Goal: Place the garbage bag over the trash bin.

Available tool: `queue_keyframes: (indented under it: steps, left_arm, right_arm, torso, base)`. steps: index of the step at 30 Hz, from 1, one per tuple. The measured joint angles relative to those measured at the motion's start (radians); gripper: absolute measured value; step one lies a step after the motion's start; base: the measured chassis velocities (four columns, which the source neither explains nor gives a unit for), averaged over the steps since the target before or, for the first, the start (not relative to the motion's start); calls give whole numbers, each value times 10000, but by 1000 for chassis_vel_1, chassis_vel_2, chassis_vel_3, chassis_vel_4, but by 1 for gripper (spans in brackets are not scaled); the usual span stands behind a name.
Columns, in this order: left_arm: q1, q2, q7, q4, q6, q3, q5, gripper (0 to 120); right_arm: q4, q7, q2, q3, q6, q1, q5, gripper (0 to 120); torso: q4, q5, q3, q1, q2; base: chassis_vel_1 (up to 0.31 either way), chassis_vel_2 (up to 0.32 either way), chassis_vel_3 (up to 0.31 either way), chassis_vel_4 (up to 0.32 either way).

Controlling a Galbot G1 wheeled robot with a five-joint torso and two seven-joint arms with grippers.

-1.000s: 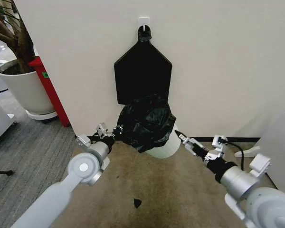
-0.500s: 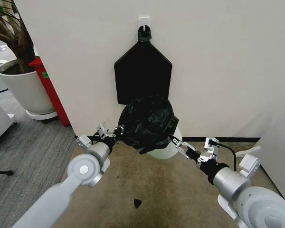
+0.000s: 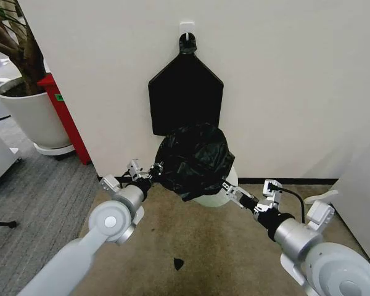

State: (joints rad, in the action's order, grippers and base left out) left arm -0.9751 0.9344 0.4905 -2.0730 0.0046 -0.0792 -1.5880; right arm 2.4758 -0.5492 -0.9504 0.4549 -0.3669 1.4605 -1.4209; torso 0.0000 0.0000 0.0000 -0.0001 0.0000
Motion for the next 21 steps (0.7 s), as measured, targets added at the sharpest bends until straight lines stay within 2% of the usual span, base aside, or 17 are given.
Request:
queue_keyframes:
  steps: [9, 11, 16, 21]
  left_arm:
    - [51, -21, 78, -123, -2, -14, -186, 4]
    - [65, -35, 122, -192, -5, -46, -302, 4]
    - [65, -41, 126, -277, -5, -51, -358, 4]
    - [66, -39, 130, -329, -6, -60, -360, 4]
  right_arm:
    - [-860, -244, -182, 184, -16, 137, 485, 100]
    - [-1559, -138, -301, 216, -13, 258, 1106, 100]
    - [-2257, -55, -485, 226, 54, 319, 1493, 100]
    - [-1707, -332, -510, 145, 115, 316, 1257, 100]
  torso:
    - [0, 1, 0, 0, 0]
    - [0, 1, 0, 0, 0]
    - [-1, 3, 0, 0, 0]
    - [0, -2, 0, 0, 0]
  base:
    - [0, 0, 0, 0]
    - [0, 0, 0, 0]
    - [0, 0, 0, 0]
    - [0, 0, 0, 0]
